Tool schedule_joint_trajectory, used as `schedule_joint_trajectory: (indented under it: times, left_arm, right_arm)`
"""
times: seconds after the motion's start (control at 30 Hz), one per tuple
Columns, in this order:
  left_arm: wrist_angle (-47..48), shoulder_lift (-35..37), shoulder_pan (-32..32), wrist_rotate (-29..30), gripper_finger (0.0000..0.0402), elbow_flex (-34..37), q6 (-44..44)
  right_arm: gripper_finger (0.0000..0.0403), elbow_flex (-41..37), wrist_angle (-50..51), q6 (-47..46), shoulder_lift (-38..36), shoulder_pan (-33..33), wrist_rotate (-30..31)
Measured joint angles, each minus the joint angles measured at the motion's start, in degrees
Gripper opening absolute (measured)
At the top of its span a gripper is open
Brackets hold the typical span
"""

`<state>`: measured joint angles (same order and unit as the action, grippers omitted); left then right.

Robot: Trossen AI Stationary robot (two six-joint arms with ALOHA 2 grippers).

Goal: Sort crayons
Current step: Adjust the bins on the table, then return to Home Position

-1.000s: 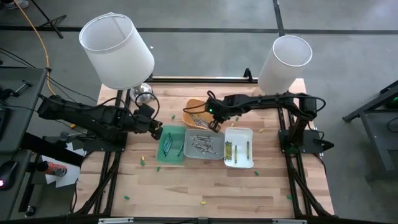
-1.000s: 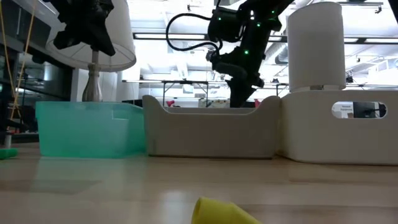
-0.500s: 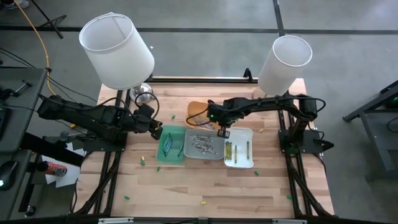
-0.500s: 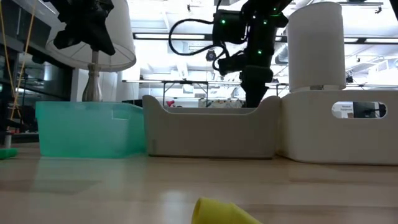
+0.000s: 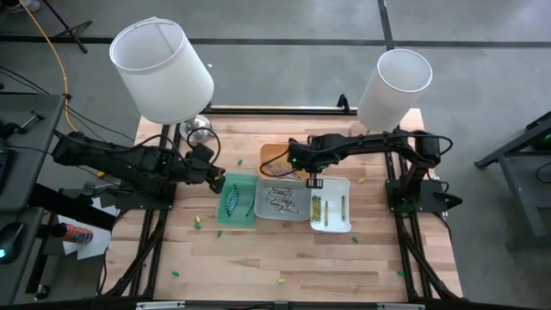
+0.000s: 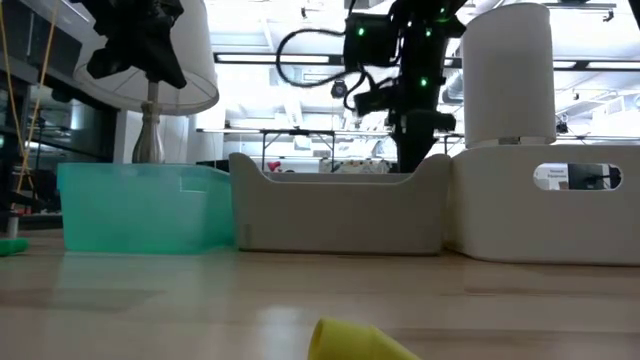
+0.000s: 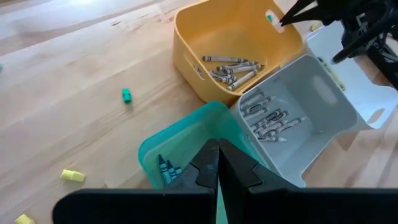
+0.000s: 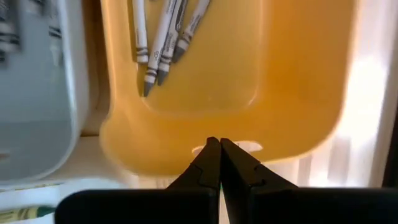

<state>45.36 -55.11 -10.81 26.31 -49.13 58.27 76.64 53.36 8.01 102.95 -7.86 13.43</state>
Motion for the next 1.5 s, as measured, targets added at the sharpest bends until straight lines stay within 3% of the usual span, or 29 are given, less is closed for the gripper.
schedule_joint_trajectory:
  times: [0.3,0.47,0.7,0.87,1.13,1.5]
  left_arm:
    - [-11.36,1.79,0.55,1.23,0.0000,0.03,-16.27]
    - [-22.17,1.54,1.17,1.81,0.0000,0.03,-26.89]
    - [-34.67,1.54,4.10,0.44,0.0000,0.07,-37.79]
    - [-42.72,2.33,8.45,-5.55,0.0000,0.01,-44.10]
    - [-46.01,3.37,13.16,-15.08,0.0000,0.03,-44.90]
    - [-44.74,7.74,10.57,-18.76,0.0000,0.05,-44.95]
  right_arm:
    - [0.0000,-0.33,0.56,-4.78,-13.02,-0.02,-3.20]
    - [0.0000,-6.73,-2.35,-14.36,-25.02,1.76,-6.54]
    - [0.0000,-21.77,-16.29,-29.93,-43.50,9.31,-7.85]
    - [0.0000,-29.78,-31.19,-38.74,-52.56,12.67,-7.67]
    - [0.0000,-32.26,-48.47,-38.69,-56.54,13.27,-7.43]
    - [0.0000,-32.26,-51.85,-37.78,-55.68,13.22,-1.51]
